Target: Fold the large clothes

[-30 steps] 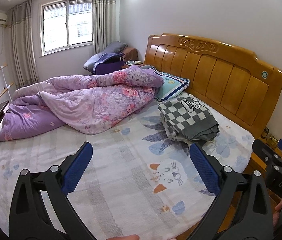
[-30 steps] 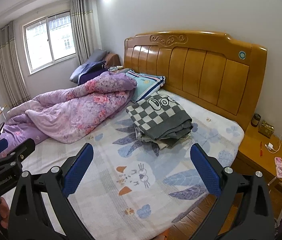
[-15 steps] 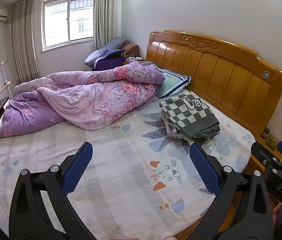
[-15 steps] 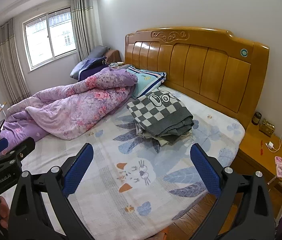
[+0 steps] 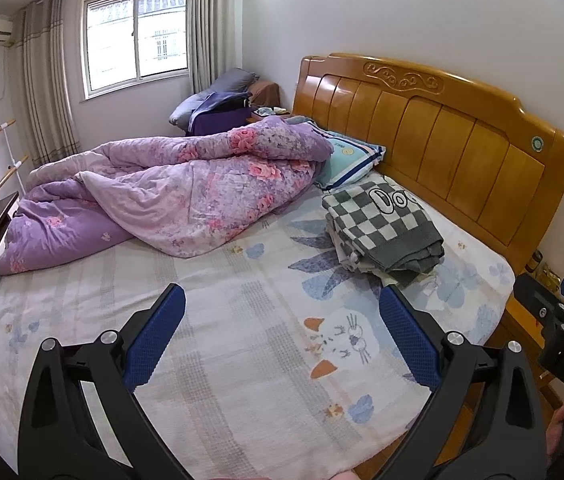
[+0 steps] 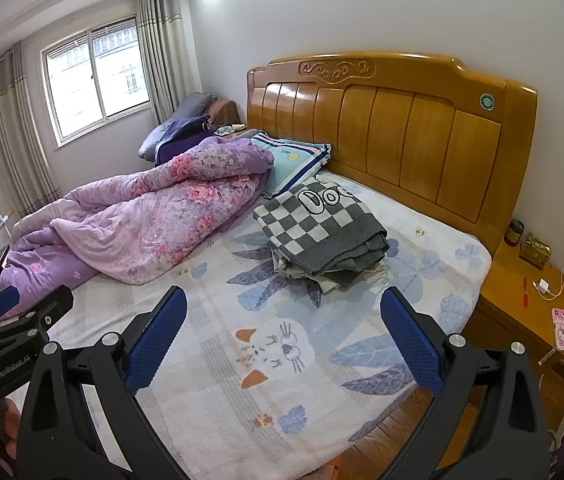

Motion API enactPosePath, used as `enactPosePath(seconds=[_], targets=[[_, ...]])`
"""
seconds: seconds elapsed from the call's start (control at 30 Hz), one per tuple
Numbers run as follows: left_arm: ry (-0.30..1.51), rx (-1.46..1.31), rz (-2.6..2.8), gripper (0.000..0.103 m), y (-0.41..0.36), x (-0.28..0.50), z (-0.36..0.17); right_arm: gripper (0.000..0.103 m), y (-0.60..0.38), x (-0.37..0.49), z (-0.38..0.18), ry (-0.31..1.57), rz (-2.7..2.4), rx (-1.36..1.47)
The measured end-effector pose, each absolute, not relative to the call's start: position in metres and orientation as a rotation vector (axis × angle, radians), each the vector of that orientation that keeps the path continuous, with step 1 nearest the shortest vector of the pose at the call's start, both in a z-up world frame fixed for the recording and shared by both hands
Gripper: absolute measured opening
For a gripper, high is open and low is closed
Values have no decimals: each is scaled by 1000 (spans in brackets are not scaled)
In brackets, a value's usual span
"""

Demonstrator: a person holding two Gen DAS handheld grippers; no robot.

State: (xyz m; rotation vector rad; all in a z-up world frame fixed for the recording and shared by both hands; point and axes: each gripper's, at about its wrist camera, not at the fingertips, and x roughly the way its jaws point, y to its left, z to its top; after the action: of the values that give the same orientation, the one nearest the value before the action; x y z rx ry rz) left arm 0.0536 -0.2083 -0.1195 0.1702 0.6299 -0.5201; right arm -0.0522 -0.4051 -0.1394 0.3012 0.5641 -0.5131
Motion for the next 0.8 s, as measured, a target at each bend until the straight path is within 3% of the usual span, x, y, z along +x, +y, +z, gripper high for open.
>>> enactPosePath(seconds=[0.8], targets=[[620, 194, -572, 98, -206, 49, -109, 94, -387, -45, -126, 565, -546, 255]])
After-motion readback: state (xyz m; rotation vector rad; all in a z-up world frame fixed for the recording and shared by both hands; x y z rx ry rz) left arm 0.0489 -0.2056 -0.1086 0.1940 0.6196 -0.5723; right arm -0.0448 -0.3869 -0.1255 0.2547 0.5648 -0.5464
